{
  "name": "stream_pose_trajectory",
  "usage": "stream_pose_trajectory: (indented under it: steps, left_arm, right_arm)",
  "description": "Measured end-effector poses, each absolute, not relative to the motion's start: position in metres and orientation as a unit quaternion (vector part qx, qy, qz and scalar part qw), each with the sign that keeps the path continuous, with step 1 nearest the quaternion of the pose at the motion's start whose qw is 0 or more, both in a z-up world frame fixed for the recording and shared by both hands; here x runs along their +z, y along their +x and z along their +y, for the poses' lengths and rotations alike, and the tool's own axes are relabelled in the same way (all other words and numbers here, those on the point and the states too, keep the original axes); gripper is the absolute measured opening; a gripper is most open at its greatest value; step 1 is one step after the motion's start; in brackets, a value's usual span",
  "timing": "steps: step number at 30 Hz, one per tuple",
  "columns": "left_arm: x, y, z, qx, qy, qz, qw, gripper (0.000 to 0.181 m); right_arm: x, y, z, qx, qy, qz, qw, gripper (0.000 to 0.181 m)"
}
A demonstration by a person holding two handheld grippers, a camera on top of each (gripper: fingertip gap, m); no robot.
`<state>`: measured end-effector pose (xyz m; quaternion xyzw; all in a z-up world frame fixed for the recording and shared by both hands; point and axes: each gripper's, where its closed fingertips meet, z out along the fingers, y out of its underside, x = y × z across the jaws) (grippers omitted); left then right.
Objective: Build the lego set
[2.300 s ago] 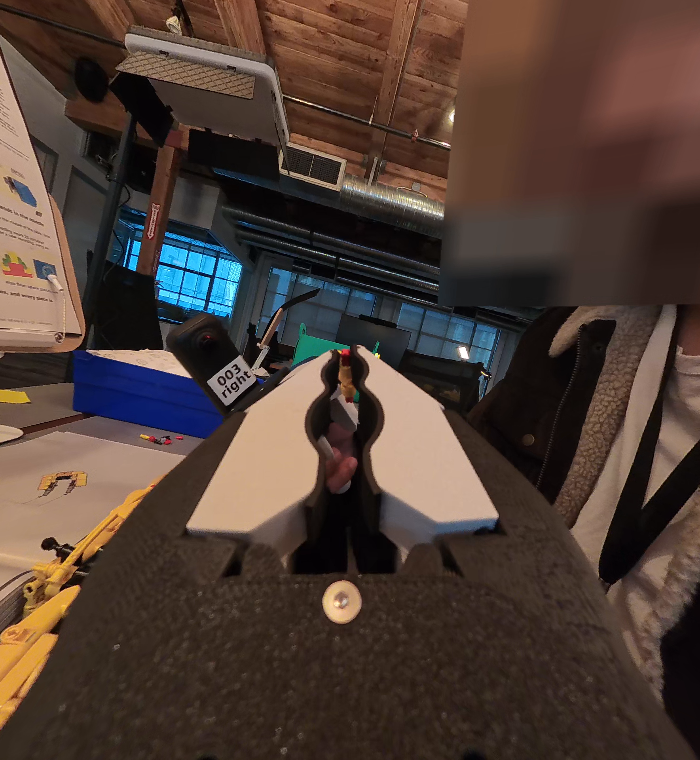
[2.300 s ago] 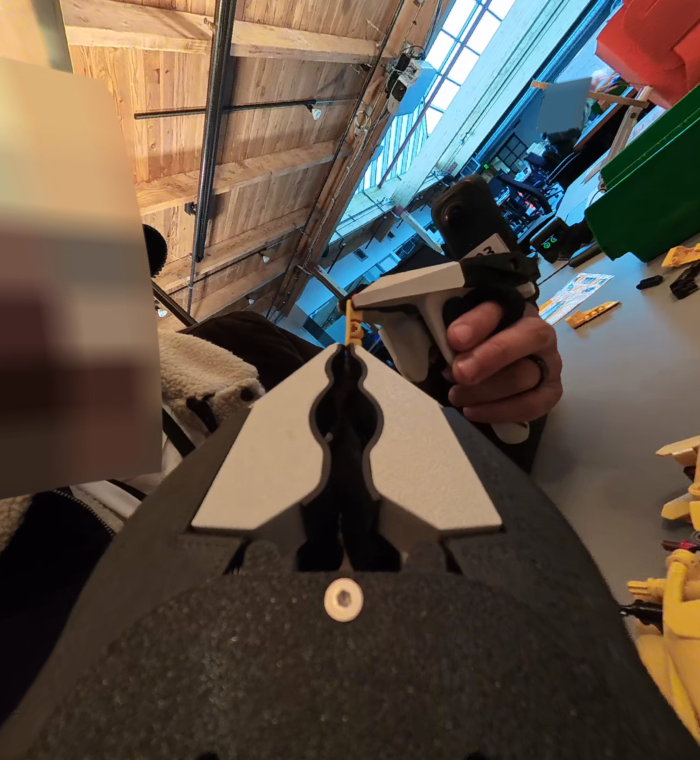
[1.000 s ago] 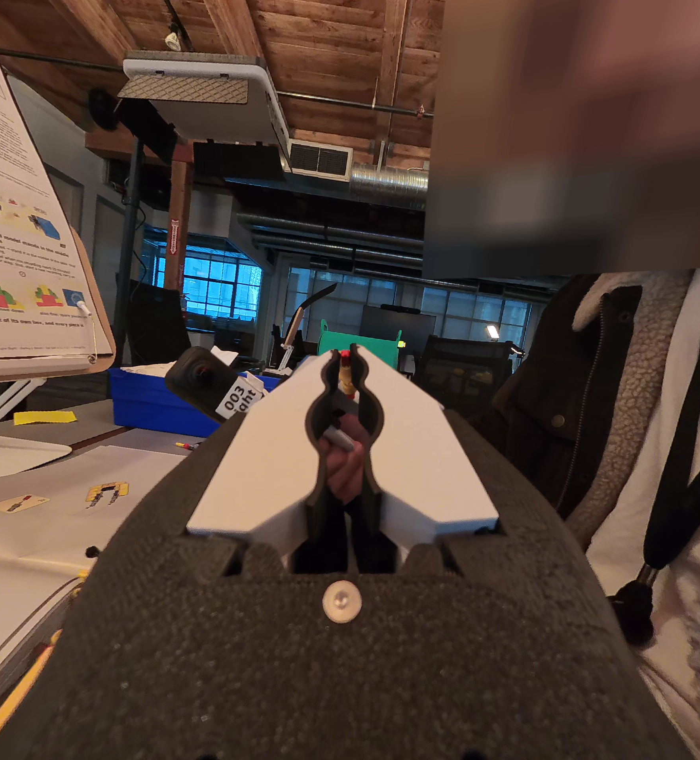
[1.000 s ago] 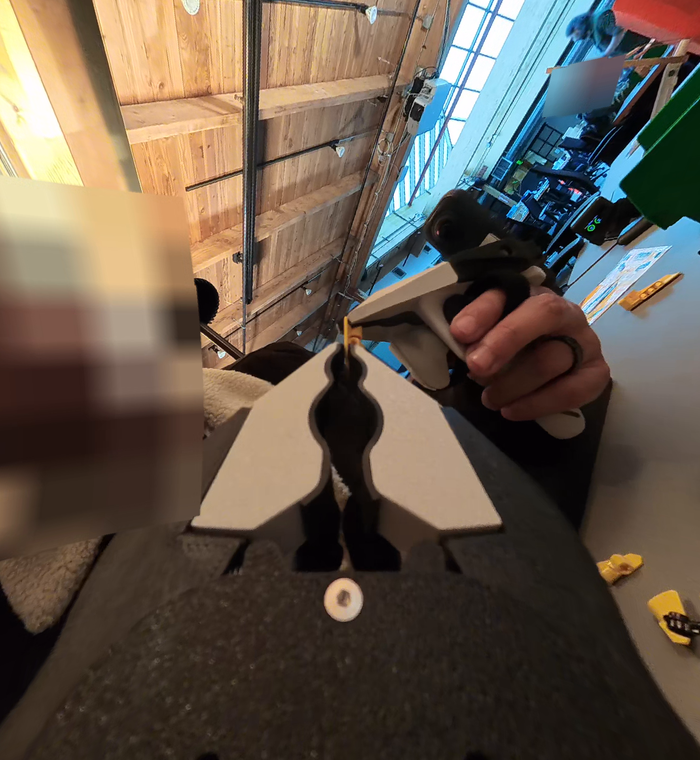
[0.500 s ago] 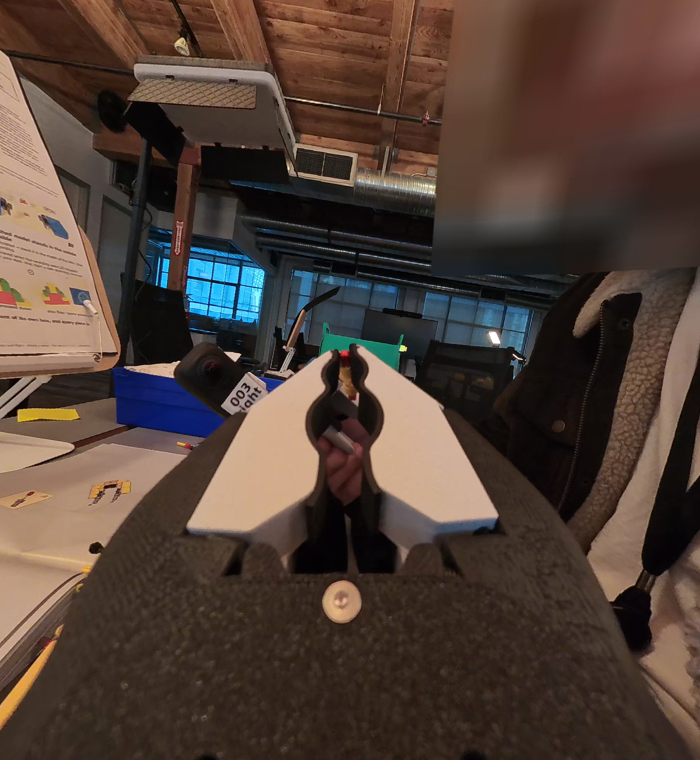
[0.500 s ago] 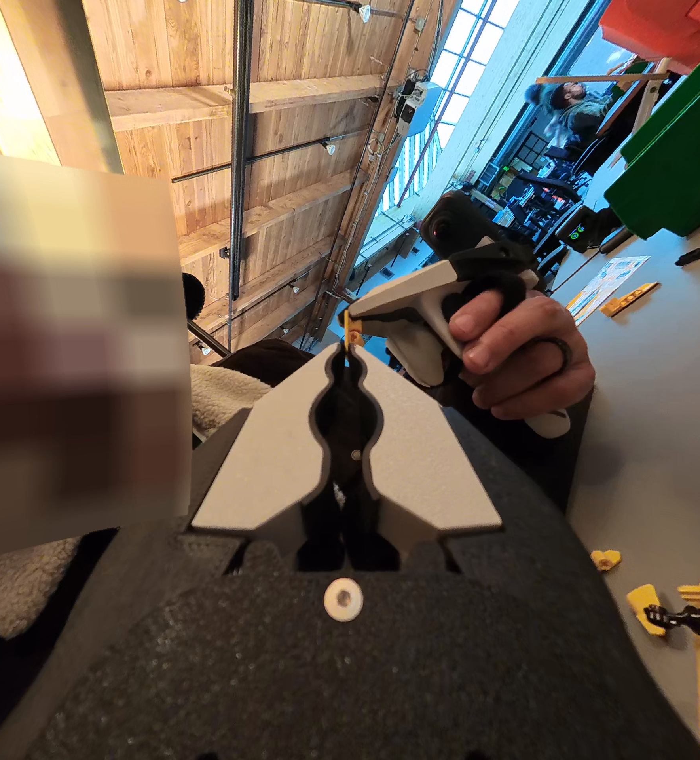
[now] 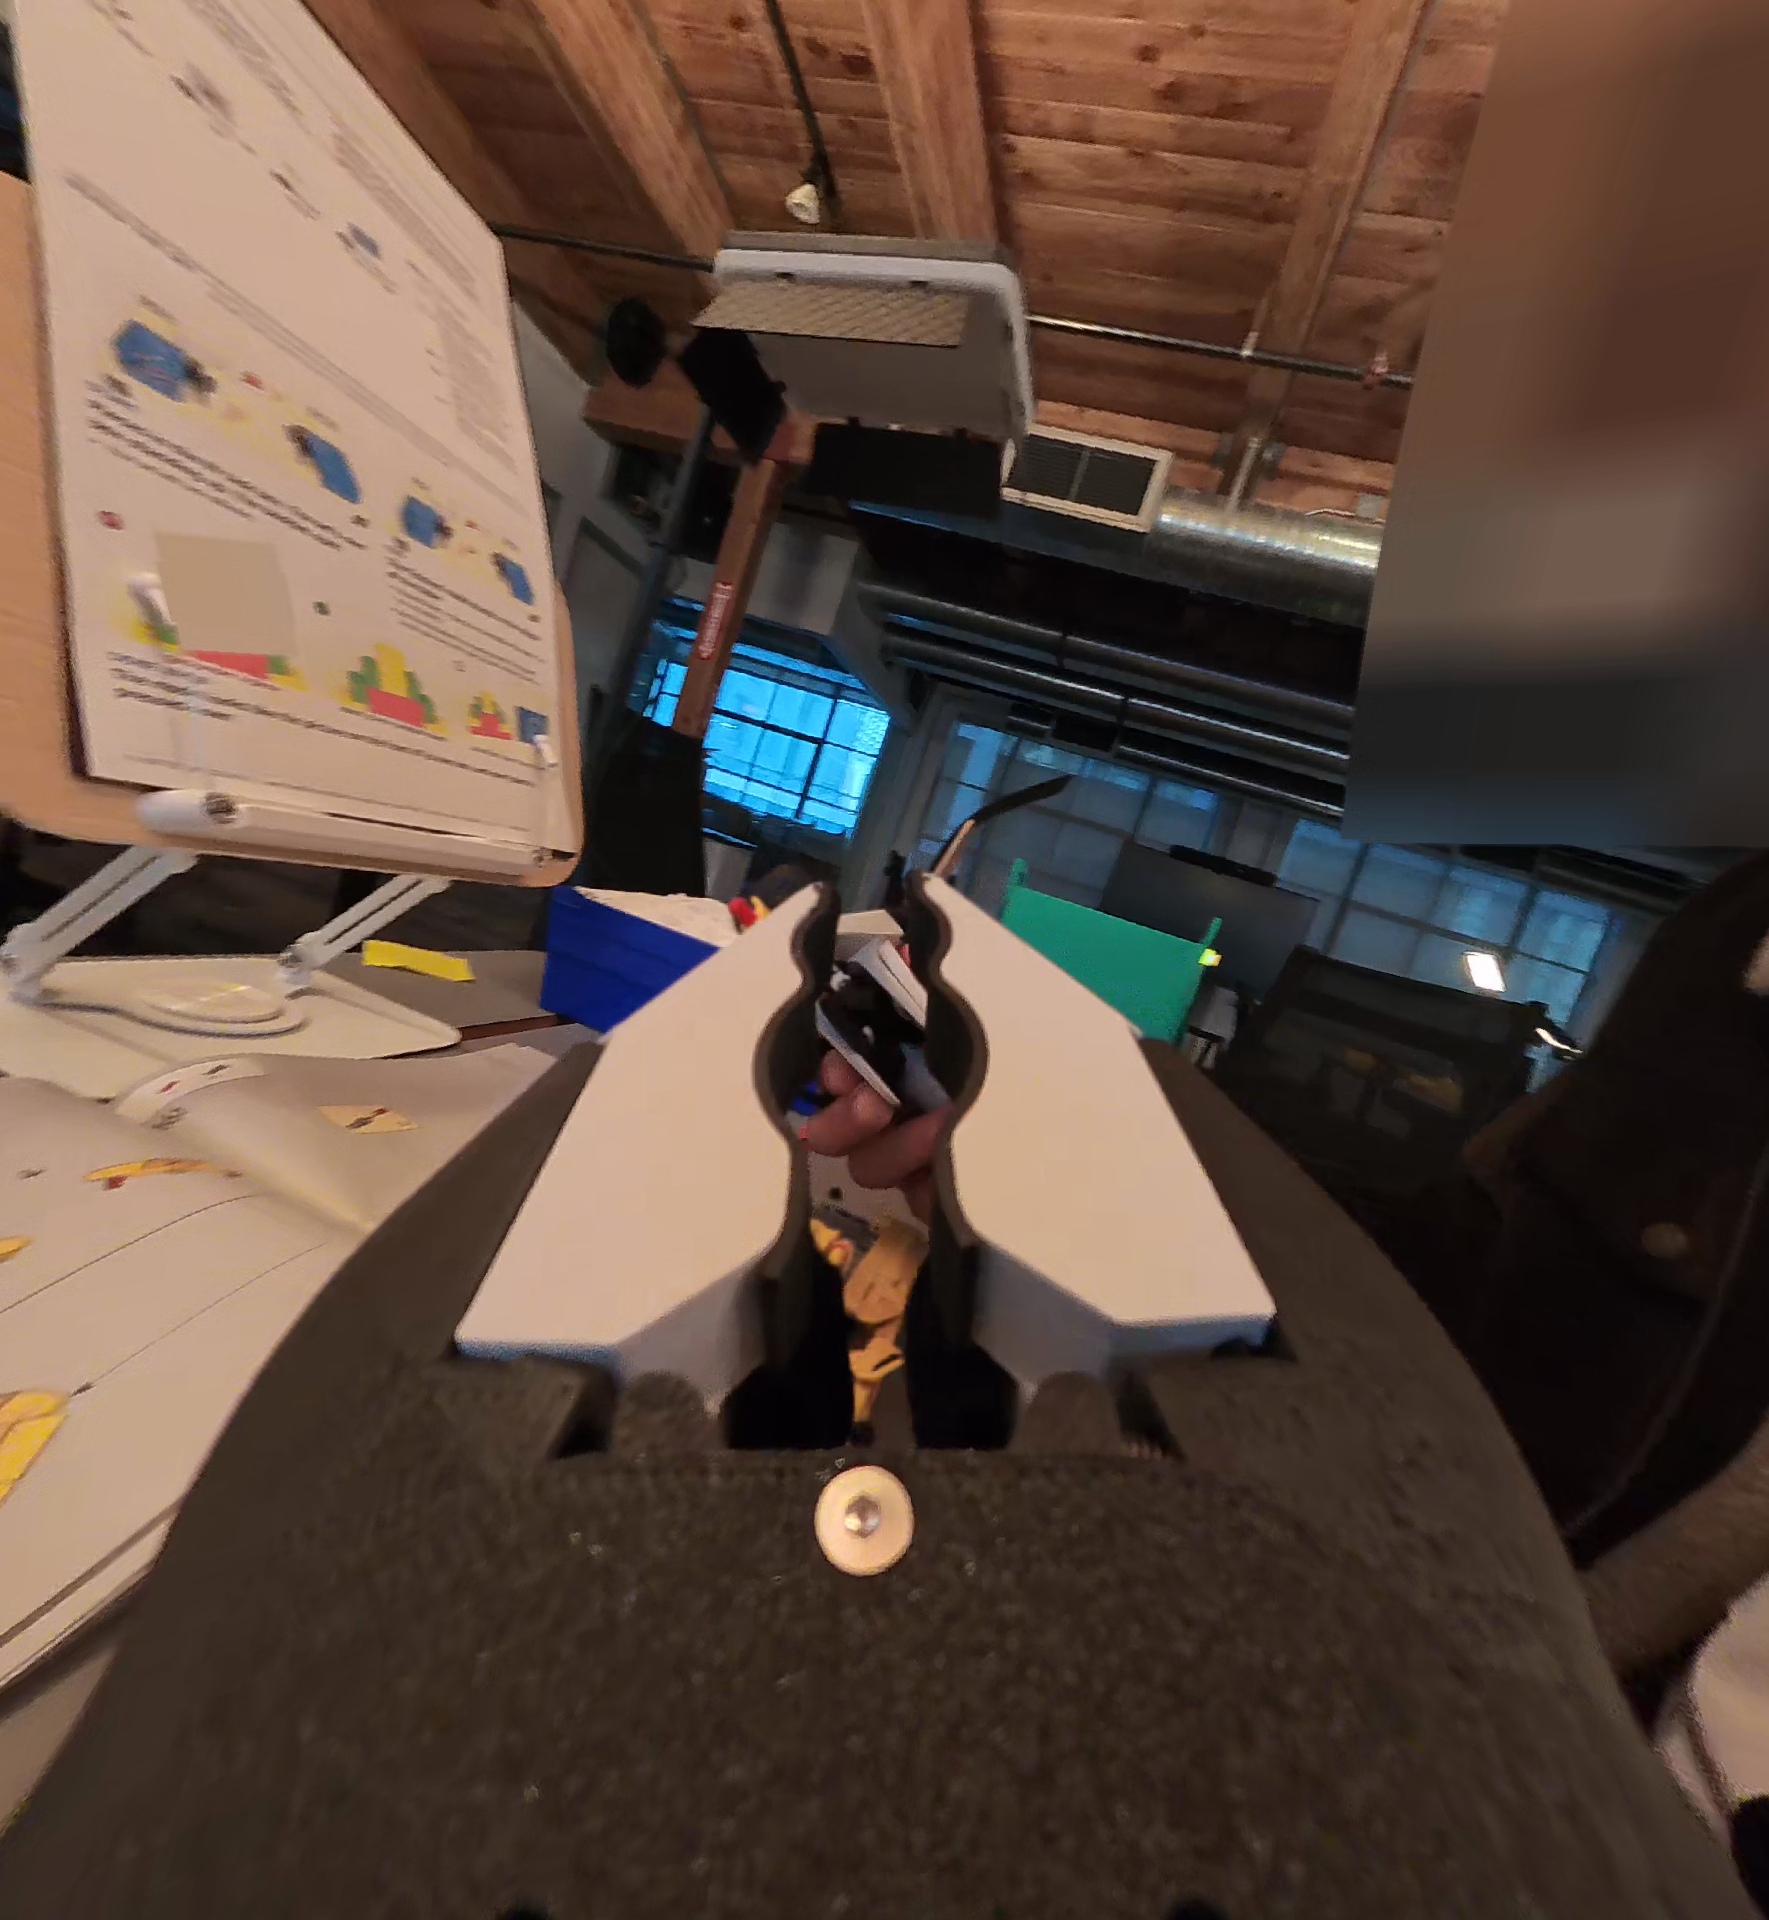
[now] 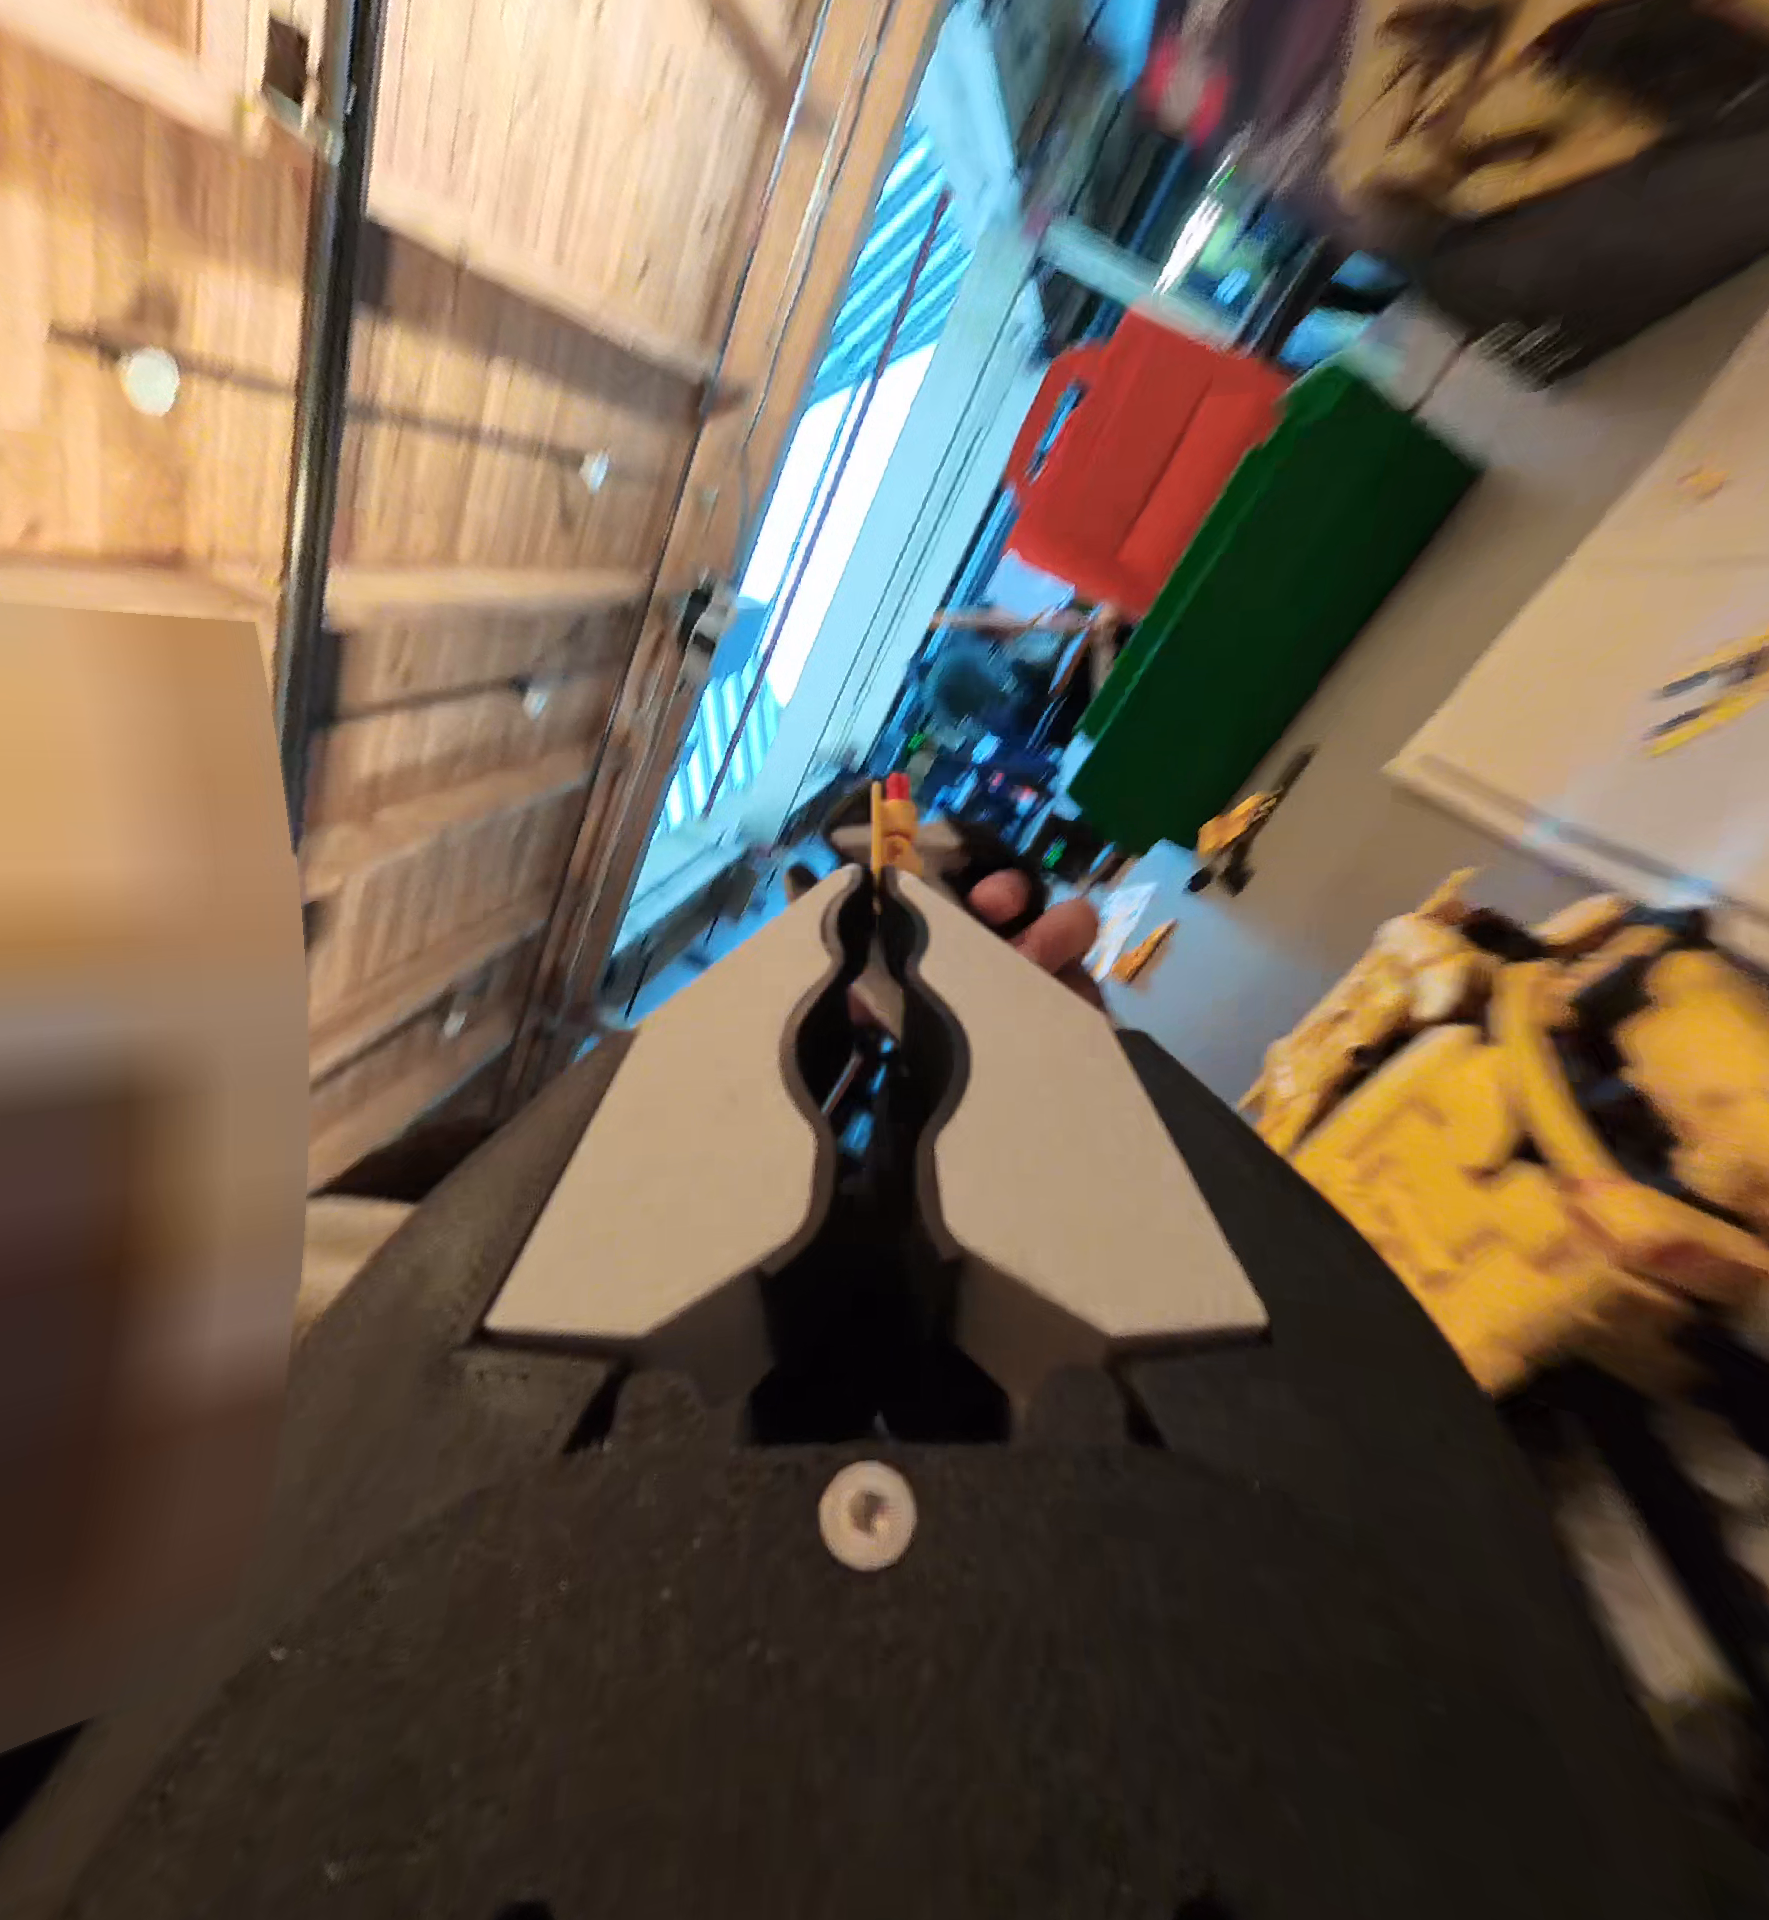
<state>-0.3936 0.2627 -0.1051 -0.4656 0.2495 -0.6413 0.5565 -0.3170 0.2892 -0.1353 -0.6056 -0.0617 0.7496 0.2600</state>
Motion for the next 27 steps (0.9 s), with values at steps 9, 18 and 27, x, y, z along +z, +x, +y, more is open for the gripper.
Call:
stream_pose_trajectory:
  steps: [9, 18, 27]
  left_arm:
    - [-0.116, -0.4, 0.282, -0.625, -0.505, 0.213, 0.556, 0.006]
    - [-0.139, -0.399, 0.282, -0.59, -0.586, 0.245, 0.499, 0.004]
    - [-0.247, -0.402, 0.217, -0.314, -0.719, 0.515, 0.345, 0.016]
  right_arm:
    - [-0.159, -0.302, 0.303, 0.686, -0.671, -0.057, 0.277, 0.001]
    - [-0.232, -0.317, 0.168, 0.509, -0.782, -0.351, 0.082, 0.0]
    - [-0.287, -0.306, 0.148, 0.449, -0.824, -0.337, 0.08, 0.001]
